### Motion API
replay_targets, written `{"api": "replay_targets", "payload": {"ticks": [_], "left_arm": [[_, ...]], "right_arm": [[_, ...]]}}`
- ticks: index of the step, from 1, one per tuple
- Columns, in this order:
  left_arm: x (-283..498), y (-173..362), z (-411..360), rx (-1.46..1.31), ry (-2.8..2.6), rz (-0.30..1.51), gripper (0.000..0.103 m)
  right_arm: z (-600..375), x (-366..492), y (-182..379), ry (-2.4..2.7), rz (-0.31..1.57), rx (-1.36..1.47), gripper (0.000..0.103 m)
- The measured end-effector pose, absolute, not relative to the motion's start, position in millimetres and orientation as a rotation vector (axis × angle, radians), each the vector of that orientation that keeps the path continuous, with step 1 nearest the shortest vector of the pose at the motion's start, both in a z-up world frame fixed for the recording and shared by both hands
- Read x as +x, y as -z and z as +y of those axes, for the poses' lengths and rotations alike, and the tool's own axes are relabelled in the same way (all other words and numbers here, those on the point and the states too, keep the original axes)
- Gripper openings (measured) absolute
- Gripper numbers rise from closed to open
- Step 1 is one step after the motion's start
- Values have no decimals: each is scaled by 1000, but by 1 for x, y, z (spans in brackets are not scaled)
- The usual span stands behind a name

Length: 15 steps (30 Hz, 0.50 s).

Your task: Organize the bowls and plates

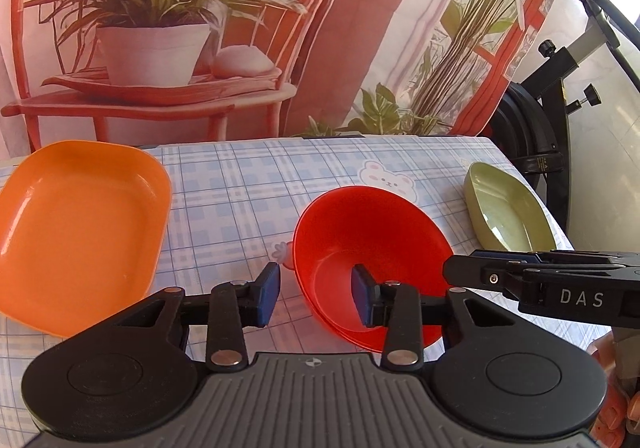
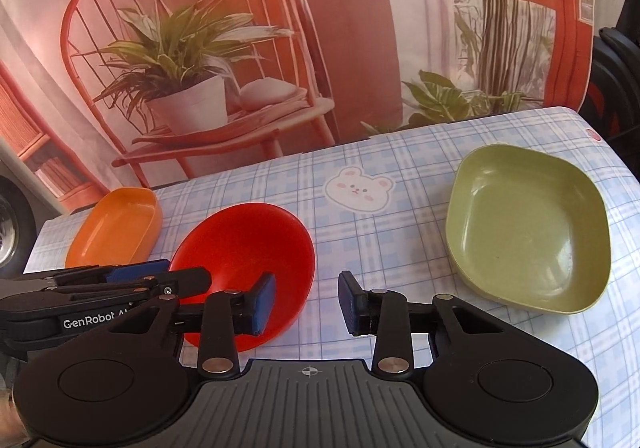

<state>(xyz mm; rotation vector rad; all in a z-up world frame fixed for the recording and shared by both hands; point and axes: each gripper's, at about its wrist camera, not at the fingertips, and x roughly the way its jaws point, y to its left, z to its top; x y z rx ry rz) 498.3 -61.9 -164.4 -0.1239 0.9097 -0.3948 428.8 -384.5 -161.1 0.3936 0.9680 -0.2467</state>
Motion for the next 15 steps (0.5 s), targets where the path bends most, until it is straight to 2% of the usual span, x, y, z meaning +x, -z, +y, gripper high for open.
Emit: {"api": "replay_targets", "payload": {"ticks": [3, 7, 10, 15], "left_arm": [[497, 166, -63, -113, 392, 909, 22], [496, 168, -60, -120, 402, 909, 16], [495, 169, -58, -136, 407, 913, 15], [489, 163, -55, -143, 397, 904, 15]], "right_arm": [[-383, 429, 166, 251, 980, 395, 26], [-382, 428, 169, 243, 981, 405, 12], [-381, 427, 168, 238, 978, 413, 8], [-378, 424, 163, 234, 969, 428, 8]]}}
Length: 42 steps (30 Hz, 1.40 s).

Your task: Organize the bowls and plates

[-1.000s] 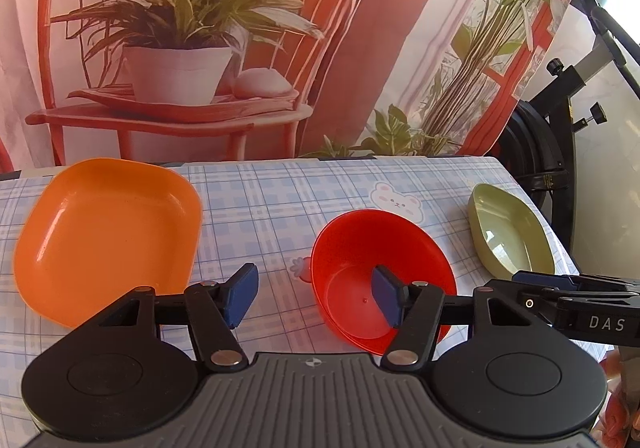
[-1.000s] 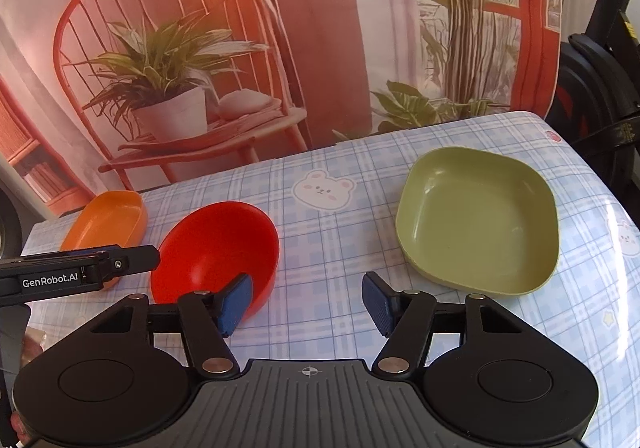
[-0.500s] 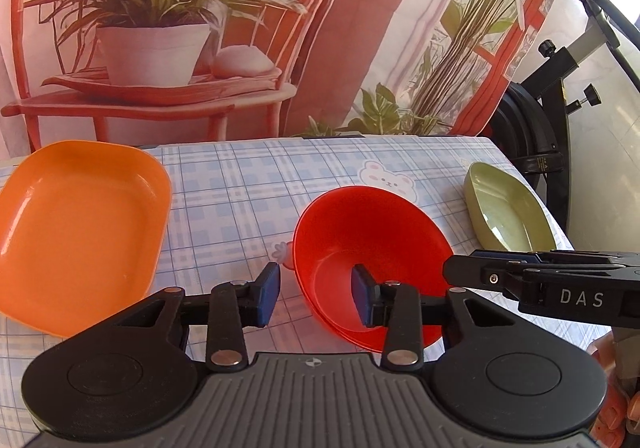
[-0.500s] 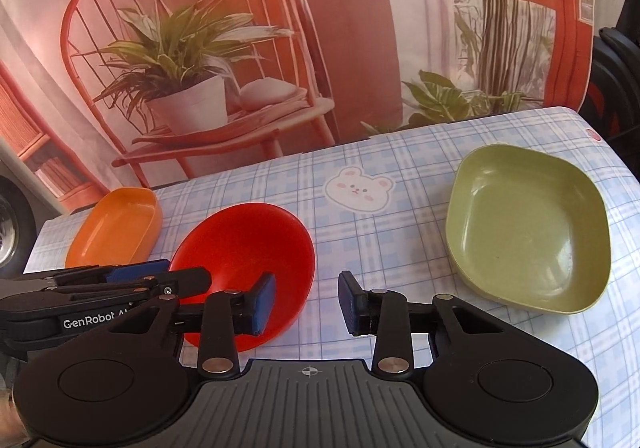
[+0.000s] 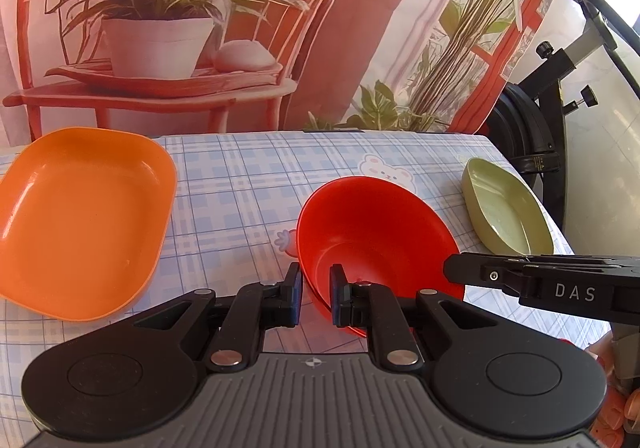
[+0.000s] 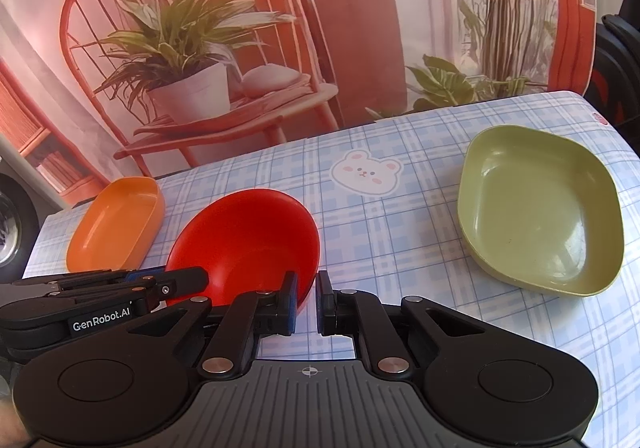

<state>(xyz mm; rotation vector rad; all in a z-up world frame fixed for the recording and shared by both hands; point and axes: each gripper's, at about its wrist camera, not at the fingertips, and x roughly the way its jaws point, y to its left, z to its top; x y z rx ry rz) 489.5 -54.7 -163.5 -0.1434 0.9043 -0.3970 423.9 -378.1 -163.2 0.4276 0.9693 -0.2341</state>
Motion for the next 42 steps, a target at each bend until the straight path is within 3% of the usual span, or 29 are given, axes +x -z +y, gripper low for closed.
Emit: {"api": "replay_targets", "payload": {"ticks": [20, 42], "left_arm": [[411, 107, -84, -120, 410, 851, 15], [349, 116, -155, -13, 536, 905, 19]], "right_arm": [[-363, 329, 95, 261, 815, 472, 9], [-397, 217, 89, 365, 762, 535, 11]]}}
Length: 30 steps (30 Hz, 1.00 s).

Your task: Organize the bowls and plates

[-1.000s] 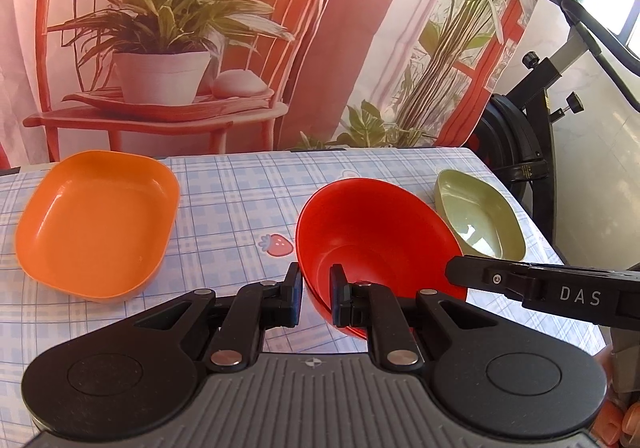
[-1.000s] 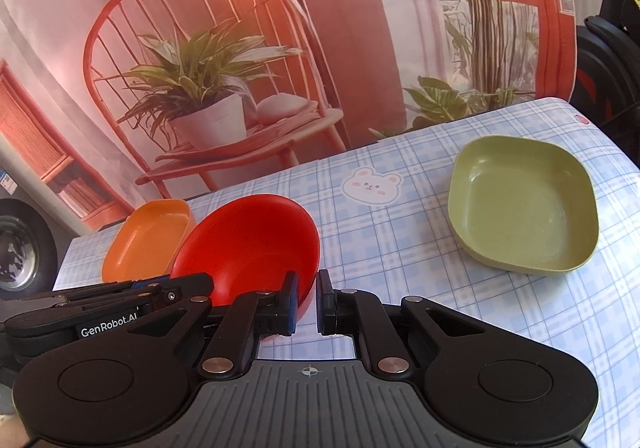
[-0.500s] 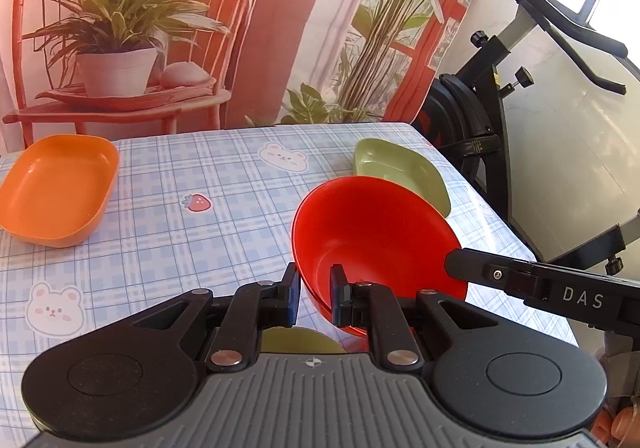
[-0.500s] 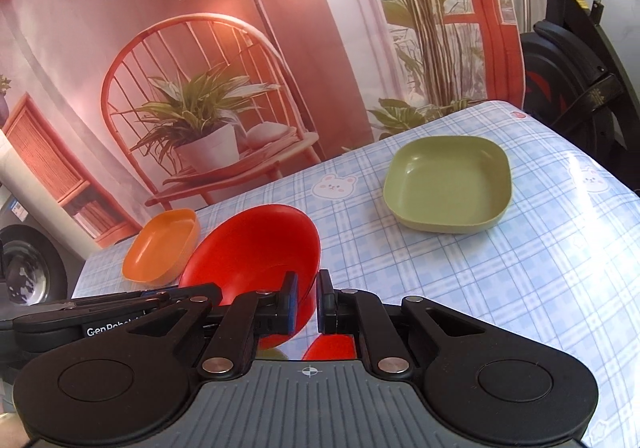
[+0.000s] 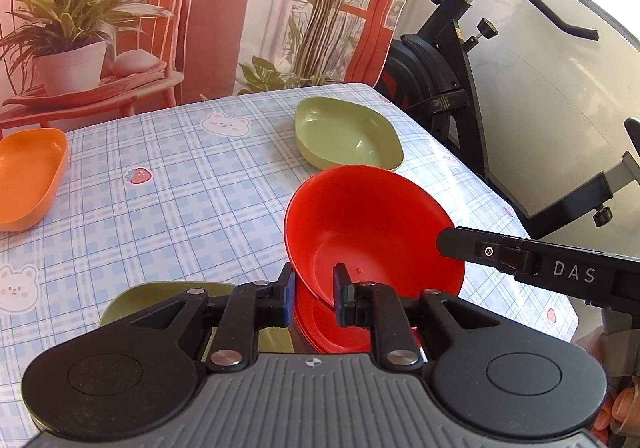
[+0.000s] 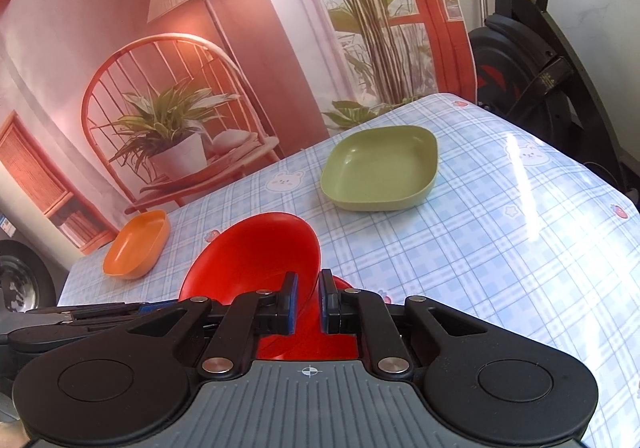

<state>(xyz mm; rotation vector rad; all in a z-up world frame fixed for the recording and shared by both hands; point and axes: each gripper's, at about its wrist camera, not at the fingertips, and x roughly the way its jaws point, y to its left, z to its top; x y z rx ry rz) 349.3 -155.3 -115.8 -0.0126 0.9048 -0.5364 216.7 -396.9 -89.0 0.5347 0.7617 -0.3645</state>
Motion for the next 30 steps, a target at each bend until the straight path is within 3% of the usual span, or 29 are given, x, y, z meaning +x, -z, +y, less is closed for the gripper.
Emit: {"api": "replay_targets", "payload": {"ticks": [9, 30], "left_arm": [[343, 122, -169, 42, 556, 924, 28], [341, 137, -178, 84, 556, 957, 32]], "right_arm": [[-400, 206, 103, 380, 787, 551, 12], [-405, 198, 116, 384, 811, 587, 12]]}}
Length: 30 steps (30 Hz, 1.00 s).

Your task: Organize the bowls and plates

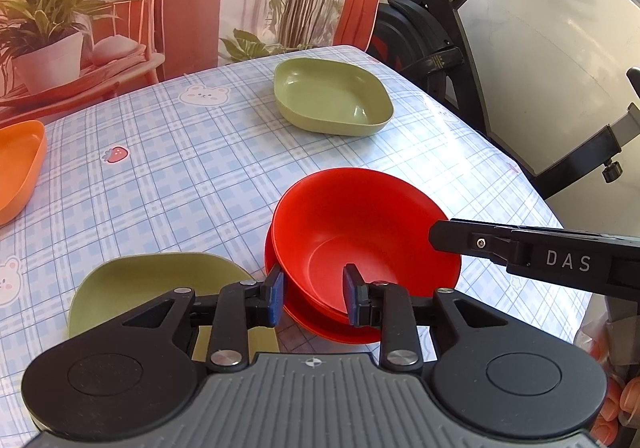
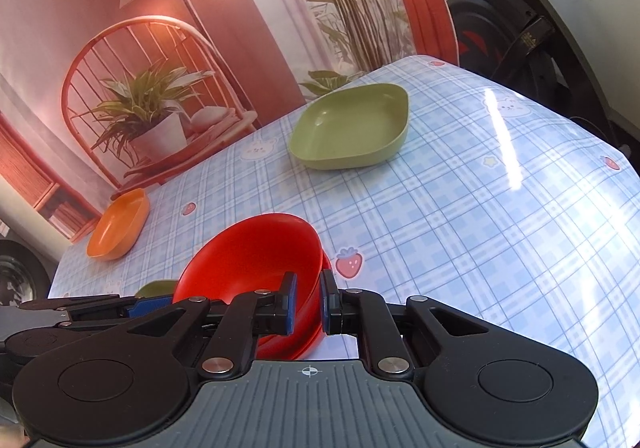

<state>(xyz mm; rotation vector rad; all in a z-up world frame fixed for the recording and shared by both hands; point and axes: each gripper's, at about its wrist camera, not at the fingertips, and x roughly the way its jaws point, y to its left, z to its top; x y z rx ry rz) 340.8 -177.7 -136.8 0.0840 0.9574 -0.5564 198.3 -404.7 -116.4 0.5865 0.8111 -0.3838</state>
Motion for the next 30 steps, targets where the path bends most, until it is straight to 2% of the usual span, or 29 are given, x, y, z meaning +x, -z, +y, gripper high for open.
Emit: {"api": "replay_targets", "payload": {"ticks": [4, 20, 30], "left_arm": [[342, 137, -179, 78, 568, 964, 41], [340, 137, -180, 94, 576, 966, 43], [343, 136, -177, 69, 554, 987, 51]], "right_arm": [[-404, 198, 118, 388, 816, 585, 12], [-401, 198, 119, 397, 832, 535, 12], [-401, 199, 120, 400, 838, 535, 13]]}}
